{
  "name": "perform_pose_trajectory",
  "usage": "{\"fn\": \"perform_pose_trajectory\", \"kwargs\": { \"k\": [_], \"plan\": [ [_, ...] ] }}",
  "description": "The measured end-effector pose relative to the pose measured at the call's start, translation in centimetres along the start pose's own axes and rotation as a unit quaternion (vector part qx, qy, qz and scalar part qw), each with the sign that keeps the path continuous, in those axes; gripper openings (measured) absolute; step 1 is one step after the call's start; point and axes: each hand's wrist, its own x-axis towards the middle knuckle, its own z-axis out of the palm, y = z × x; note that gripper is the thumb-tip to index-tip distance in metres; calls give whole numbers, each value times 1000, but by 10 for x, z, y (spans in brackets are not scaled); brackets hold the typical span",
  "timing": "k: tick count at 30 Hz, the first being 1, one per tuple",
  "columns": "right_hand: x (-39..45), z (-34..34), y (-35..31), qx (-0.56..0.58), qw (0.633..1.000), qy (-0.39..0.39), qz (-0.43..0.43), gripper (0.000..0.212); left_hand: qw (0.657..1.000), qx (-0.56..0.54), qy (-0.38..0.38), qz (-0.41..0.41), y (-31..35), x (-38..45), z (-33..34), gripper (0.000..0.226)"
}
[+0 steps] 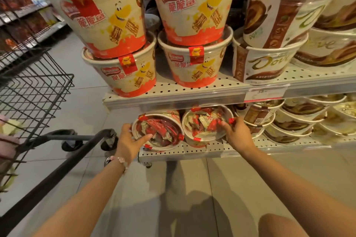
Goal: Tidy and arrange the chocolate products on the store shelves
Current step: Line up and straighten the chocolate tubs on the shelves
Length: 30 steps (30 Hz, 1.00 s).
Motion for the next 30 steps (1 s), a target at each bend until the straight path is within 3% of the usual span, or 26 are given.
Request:
{"fn": "perform_pose_trajectory", "kwargs": {
  "k": [6, 11, 16, 19, 23, 30],
  "plan": [
    [-3, -2, 8, 19, 1000, 11, -21, 33, 996, -7, -65, 64, -1, -8, -8, 65],
    [-4, -7, 8, 41, 993, -17, -107, 35, 996, 8, -57, 72, 2, -15, -14, 63],
    [-3, -6, 1, 80, 988, 29, -131, 26, 995, 23, -45, 87, 10, -21, -16, 56],
    [-4, -8, -4, 79, 987, 58, -130, 19, 998, -33, -4, 59, 15, -24, -10, 35],
    [-3, -7, -11, 122, 988, 64, -65, 33, 990, -137, 12, -16, 23, -21, -3, 24],
    [7, 3, -16, 299, 948, 24, 103, 30, 965, -222, 34, -135, 31, -5, 10, 14]
  ]
}}
